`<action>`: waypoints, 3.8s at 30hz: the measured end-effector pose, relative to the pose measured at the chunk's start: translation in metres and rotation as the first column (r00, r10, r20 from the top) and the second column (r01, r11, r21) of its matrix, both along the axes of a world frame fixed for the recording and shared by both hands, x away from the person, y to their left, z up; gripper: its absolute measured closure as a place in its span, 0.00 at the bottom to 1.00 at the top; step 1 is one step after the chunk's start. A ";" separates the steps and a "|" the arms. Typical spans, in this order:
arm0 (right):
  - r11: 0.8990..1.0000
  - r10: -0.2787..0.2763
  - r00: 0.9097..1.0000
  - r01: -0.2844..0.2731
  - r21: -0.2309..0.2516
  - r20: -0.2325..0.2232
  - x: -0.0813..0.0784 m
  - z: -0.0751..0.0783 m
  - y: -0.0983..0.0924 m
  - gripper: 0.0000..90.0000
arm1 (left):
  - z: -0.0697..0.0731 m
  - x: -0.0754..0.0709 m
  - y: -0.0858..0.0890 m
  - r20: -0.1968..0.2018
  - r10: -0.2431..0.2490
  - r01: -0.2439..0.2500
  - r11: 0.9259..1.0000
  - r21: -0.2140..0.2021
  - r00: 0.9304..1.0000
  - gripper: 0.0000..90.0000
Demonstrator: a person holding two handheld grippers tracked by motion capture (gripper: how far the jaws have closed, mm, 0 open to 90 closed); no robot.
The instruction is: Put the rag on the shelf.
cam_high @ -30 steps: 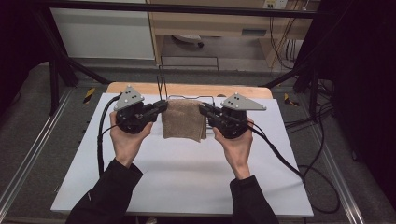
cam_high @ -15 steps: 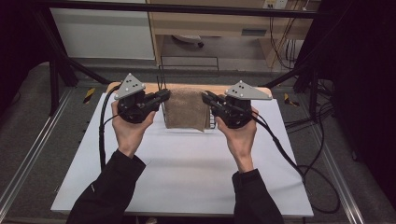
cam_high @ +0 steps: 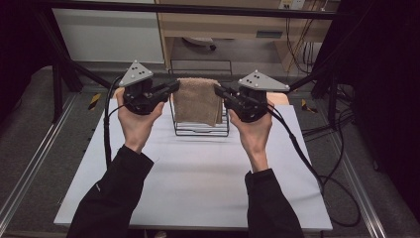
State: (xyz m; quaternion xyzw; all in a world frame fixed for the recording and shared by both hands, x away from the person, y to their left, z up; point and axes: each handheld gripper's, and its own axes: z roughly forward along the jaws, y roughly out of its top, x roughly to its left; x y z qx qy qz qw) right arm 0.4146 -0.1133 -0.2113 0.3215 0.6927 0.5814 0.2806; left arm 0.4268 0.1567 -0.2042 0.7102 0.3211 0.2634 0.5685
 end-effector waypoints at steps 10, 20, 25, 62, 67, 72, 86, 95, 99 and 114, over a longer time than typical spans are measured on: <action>1.000 -0.025 1.000 0.025 0.012 0.012 0.014 0.011 -0.002 0.93 | 0.012 0.015 -0.005 0.012 0.016 -0.016 1.000 0.001 1.000 0.95; 0.999 -0.042 0.998 0.041 0.010 0.042 0.028 0.027 -0.002 0.93 | 0.027 0.028 -0.007 0.033 0.026 -0.025 1.000 -0.007 0.999 0.95; 0.998 -0.052 0.998 0.052 0.019 0.042 0.035 0.031 -0.001 0.93 | 0.031 0.031 -0.010 0.032 0.037 -0.037 0.999 -0.001 0.999 0.95; 0.997 -0.079 0.994 0.078 0.023 0.073 0.083 0.052 0.006 0.93 | 0.056 0.079 -0.009 0.036 0.087 -0.086 0.996 -0.027 0.996 0.95; 0.996 -0.083 0.993 0.082 0.021 0.081 0.090 0.052 0.006 0.93 | 0.052 0.086 -0.008 0.040 0.078 -0.076 0.996 -0.040 0.996 0.95; 0.996 -0.090 0.992 0.090 0.010 0.083 0.097 0.050 0.007 0.93 | 0.048 0.093 -0.010 0.041 0.095 -0.094 0.995 -0.027 0.995 0.95; 0.996 -0.085 0.994 0.086 -0.018 0.069 0.109 0.036 0.009 0.93 | 0.032 0.105 -0.009 0.035 0.088 -0.088 0.996 -0.001 0.996 0.95; 0.998 -0.058 0.997 0.060 -0.034 0.053 0.103 0.024 0.006 0.93 | 0.019 0.098 -0.008 0.023 0.060 -0.060 0.998 0.030 0.998 0.95; 0.998 -0.056 0.998 0.057 -0.039 0.038 0.102 0.016 0.005 0.93 | 0.013 0.096 -0.009 0.014 0.056 -0.057 0.997 0.048 0.998 0.95; 0.999 -0.032 0.999 0.032 -0.028 0.026 0.094 -0.004 -0.001 0.92 | -0.001 0.085 -0.006 0.007 0.014 -0.015 0.999 0.050 1.000 0.95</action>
